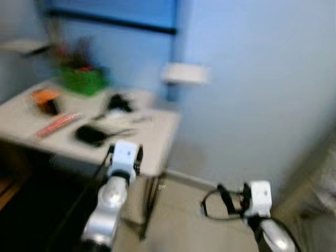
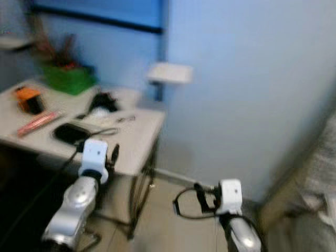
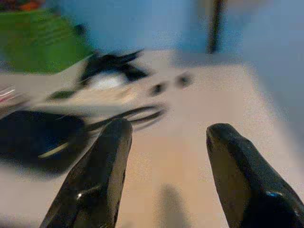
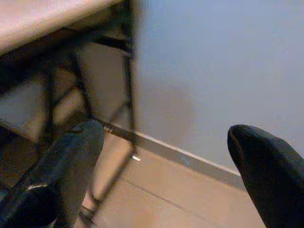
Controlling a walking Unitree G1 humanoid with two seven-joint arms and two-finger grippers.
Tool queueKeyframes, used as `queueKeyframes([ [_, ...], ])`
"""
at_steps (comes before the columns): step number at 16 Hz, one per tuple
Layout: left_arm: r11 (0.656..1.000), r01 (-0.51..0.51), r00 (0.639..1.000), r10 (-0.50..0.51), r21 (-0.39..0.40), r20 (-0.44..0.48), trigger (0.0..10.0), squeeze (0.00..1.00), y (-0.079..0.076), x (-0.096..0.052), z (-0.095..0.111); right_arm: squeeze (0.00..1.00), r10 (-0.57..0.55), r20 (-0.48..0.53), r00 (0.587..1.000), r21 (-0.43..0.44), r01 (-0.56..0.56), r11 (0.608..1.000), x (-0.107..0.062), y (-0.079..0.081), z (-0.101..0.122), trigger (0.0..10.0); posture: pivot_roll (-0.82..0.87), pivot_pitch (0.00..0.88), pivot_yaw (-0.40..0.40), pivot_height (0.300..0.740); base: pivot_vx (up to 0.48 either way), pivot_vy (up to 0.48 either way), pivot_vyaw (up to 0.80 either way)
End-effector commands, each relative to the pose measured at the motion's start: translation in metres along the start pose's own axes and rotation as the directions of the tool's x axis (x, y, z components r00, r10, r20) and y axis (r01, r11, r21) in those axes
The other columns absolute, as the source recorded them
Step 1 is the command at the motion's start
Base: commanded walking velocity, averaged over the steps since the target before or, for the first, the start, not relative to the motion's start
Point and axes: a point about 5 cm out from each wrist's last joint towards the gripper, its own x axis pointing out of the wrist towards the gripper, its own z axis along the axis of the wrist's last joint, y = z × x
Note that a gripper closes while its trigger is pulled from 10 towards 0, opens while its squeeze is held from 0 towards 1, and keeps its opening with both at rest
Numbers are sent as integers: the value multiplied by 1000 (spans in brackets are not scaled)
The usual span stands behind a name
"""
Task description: Clean up the room
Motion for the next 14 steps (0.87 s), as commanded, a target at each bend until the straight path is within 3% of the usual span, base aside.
queueKeyframes([
  [1, 1000, 0, 1000, 0, -8, -11, 10000, 0, 0, -2, -3, 0, 11, 8, 1000, -14, -11, 1000, -2, 1, 1, 10000, 100, 0, -18, 740, 0, 0, 0],
  [4, 1000, 6, 1000, -6, -15, -12, 10000, 0, -3, -4, -5, 0, -9, -2, 1000, -16, 9, 1000, 0, 0, -1, 10000, 106, 0, -19, 740, 0, 0, 667],
  [6, 1000, 11, 1000, -11, -10, -22, 10000, 0, -2, -4, -7, 0, -29, -5, 1000, -13, 29, 1000, -2, -4, -3, 10000, 105, 0, -14, 740, 0, 0, 0],
  [8, 993, 104, 993, -106, -49, -48, 10000, 0, -22, -14, -13, 0, -44, -10, 999, -33, 44, 998, -4, -6, -5, 10000, 94, 0, -3, 740, 0, 0, 0],
  [14, 993, 104, 993, -106, -49, -48, 10000, 0, -22, -14, -13, 0, -44, -10, 999, -33, 44, 998, -4, -6, -5, 10000, 94, 0, -3, 740, 0, 0, 0],
])
